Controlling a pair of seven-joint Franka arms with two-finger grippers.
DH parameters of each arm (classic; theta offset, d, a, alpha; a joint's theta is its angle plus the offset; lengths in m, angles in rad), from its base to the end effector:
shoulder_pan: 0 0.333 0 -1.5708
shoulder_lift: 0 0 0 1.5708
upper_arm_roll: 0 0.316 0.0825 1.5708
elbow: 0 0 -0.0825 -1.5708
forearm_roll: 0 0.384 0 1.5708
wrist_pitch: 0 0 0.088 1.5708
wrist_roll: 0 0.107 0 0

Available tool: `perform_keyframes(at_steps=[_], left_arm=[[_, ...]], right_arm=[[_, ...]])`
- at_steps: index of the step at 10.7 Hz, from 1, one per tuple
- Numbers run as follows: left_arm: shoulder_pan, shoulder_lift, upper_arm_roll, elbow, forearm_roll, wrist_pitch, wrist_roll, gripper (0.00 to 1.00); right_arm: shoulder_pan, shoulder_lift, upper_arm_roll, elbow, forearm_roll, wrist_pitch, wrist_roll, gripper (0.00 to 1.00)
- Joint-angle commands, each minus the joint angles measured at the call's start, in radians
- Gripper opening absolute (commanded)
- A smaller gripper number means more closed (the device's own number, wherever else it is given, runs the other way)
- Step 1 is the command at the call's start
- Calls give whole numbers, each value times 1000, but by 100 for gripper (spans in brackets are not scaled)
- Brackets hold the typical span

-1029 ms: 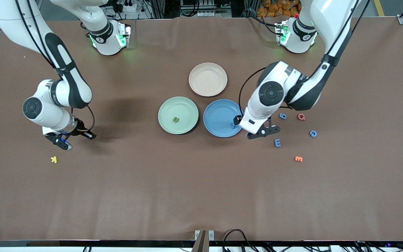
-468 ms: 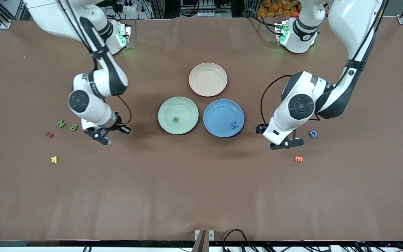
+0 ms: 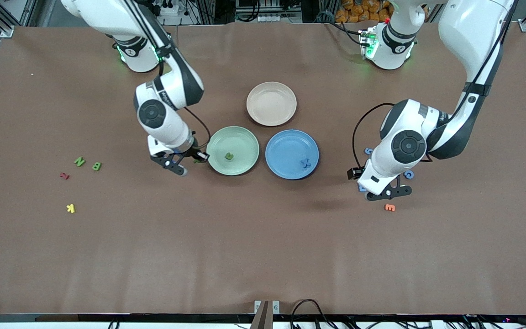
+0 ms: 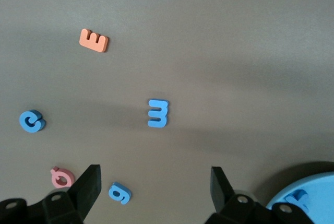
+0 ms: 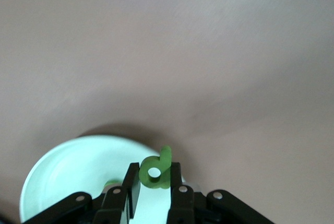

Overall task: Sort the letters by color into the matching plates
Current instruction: 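Place the d on the green plate while the left gripper returns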

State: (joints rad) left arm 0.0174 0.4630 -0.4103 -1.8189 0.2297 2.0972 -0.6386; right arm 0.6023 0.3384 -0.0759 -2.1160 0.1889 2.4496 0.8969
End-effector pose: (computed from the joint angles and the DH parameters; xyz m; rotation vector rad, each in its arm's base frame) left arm 0.5914 -0.2147 0.2903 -3.0536 -0.2167 0.1777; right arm 0.4992 0.2907 0.2523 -2.9695 0.7773 0.0980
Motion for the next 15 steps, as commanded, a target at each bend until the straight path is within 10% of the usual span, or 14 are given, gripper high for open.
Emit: perform_keyframes(at_steps=[1,4,5,6,15], left_arm=[[48,16,-9,-46,72,96,11,90],[61,51,-9,-62,95,174,10,72],[59,58,-9,-62,97,184,4,68],[59,65,-9,-63,97,190,2,65],[61,92,14,-172,143,406,-15,58]], right_arm=[[105,22,-42,45,70,-18,54,16],[125,77,-33,97,69,-18,102,17],[125,85,-33,100,69,-17,106,34],[126,90,-33,100,69,-17,164,99],[-86,67,-47,94,14,-103,-125,100]])
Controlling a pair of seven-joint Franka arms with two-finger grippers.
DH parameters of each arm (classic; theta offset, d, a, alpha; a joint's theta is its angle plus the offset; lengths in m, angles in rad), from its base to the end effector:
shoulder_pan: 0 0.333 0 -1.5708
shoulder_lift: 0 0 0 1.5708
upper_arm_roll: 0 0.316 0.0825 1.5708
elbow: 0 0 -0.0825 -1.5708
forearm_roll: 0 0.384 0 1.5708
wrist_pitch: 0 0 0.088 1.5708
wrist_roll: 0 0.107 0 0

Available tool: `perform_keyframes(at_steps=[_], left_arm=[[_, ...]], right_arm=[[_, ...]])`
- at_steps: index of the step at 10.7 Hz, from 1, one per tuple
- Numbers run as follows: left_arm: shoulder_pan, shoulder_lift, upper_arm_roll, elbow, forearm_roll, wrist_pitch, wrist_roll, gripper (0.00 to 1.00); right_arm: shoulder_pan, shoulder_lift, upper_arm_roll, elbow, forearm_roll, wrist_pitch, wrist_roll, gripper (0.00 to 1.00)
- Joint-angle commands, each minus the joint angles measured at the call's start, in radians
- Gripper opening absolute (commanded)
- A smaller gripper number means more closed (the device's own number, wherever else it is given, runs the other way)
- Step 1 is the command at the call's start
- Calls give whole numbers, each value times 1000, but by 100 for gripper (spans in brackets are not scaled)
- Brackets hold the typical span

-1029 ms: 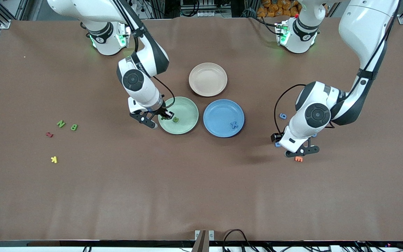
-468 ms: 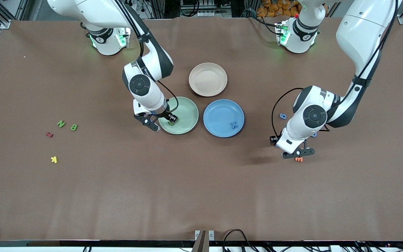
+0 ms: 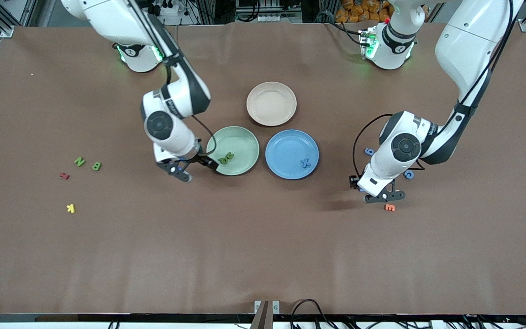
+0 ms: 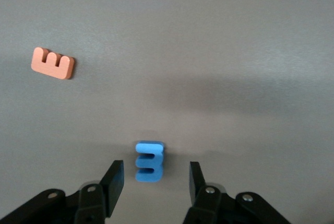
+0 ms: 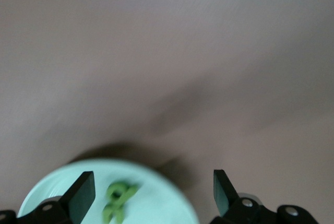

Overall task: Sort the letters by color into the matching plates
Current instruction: 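Return the right gripper to the letters while the left gripper grasps the 3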

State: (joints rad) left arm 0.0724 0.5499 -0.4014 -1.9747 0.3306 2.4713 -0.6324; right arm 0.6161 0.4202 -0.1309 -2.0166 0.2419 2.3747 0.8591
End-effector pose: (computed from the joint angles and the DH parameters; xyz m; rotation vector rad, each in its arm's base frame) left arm 0.5818 -0.1922 0.2072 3.1324 0.1518 0.0130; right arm 0.5266 0.2825 0.2386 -2.9722 0.8279 0.1706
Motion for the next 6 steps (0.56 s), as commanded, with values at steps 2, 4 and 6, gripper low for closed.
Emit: perform_keyframes(at_steps=[2,4,6], left_arm=[[6,15,12,-16,47,38,-21,55],[6,16,13,-16,47,40,-21,50],[6,21,13,-16,48,40,-21,49]], right_arm=[[-188,-15,10,-13,-84,-28,-139,100],[-271,-17,10,-28,-119,-26,-204,100],[-347,-21,16,-51,-229,-23,-236,100]])
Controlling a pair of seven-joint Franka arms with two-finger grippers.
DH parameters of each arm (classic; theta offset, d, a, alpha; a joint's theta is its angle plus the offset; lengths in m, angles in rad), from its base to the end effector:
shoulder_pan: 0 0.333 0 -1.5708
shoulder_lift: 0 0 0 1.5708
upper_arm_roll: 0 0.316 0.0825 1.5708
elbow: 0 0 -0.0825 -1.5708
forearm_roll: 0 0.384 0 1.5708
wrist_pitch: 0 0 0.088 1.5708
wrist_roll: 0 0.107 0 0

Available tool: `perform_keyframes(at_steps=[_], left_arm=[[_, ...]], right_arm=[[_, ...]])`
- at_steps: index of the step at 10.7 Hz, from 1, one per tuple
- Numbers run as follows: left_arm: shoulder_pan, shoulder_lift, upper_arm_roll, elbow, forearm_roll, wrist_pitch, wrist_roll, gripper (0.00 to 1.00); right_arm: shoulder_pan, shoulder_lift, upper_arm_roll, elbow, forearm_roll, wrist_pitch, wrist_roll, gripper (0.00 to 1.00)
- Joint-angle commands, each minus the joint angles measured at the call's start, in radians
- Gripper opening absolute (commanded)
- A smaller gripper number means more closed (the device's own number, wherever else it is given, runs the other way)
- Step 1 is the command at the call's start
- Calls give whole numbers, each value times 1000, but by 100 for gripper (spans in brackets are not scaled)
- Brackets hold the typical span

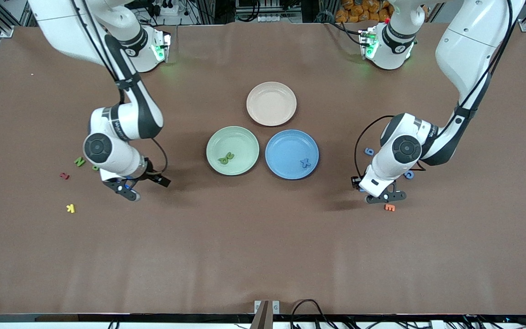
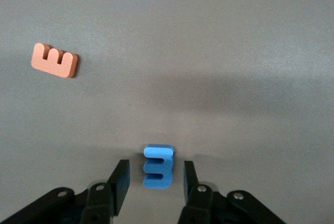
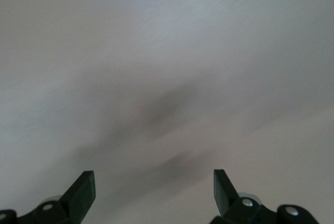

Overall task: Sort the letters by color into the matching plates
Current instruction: 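Return the right gripper to the letters while the left gripper grasps the 3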

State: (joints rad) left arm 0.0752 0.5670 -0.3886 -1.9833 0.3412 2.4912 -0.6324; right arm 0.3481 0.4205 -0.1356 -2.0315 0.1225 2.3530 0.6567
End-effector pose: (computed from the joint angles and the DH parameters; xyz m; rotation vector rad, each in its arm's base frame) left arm 0.5806 -0.1844 0.1945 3.1356 0.1576 0.0051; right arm 0.5758 0.1273 0.2310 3.0161 -0.8114 -0.1497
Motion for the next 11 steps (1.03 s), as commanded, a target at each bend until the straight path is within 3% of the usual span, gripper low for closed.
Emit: perform_keyframes(at_steps=[1,3,7,11], left_arm=[[3,4,1,-8,38,20,-21,49],[2,5,1,-8,38,26,-21,49],[2,11,2,-5,38,26,-23,47],[2,20,8,-5,51,41,-23,46]], right_arm=[[-127,-31,37,-51,-159,-1,-43,100],[-220,-55,76,-78,-168,5,-150,100],[-366,-138,85,-147,-188,6,-430,100],[-477,-143,108,-208,-188,115,-555,100]])
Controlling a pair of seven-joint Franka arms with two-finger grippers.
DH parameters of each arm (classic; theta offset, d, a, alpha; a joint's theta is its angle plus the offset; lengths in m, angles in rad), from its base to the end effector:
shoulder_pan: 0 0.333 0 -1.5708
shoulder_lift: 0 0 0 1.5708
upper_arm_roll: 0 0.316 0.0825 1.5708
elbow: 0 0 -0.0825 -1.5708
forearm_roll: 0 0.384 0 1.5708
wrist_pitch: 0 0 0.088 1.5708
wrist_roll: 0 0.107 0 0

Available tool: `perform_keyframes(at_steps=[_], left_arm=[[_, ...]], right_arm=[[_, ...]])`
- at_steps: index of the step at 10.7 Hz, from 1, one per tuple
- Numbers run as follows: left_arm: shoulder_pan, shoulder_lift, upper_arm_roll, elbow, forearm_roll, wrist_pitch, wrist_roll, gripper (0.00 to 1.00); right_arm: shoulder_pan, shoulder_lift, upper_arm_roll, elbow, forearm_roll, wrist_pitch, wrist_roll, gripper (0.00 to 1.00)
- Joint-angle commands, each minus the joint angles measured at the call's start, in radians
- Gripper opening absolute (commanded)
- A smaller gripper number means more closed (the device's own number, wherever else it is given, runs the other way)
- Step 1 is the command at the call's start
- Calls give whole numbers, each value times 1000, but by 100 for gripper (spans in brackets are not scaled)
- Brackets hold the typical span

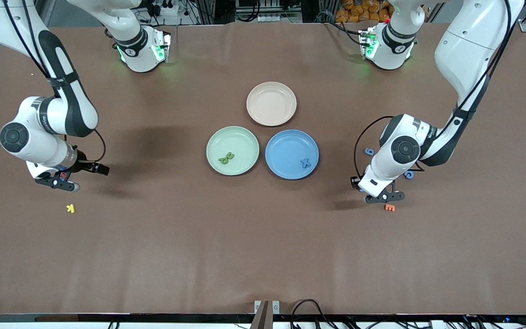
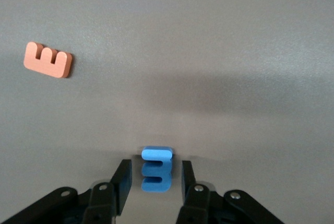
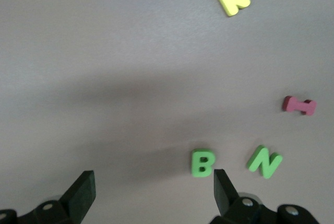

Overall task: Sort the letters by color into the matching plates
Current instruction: 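Return the right gripper to the letters while the left gripper grasps the 3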

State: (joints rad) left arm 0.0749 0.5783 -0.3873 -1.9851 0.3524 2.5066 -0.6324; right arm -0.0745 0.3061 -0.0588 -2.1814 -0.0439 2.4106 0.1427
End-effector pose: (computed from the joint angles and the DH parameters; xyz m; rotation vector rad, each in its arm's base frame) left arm 0.5798 -0.1848 0.1886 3.1343 0.1441 0.0107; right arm 0.5476 -0.0738 0.2418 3.0709 -0.3705 -0.1183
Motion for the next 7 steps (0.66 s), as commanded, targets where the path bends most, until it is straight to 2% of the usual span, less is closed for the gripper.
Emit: perform_keyframes(at_steps=[1,7], left_arm=[[2,14,7,-4,40,32,-23,45],[0,15,7,-5,42,32,-23,40]], right_arm=[[-62,-25,31,-70,-22,77,-48,100],[-143,27,50,-121,-22,223,-84,100]])
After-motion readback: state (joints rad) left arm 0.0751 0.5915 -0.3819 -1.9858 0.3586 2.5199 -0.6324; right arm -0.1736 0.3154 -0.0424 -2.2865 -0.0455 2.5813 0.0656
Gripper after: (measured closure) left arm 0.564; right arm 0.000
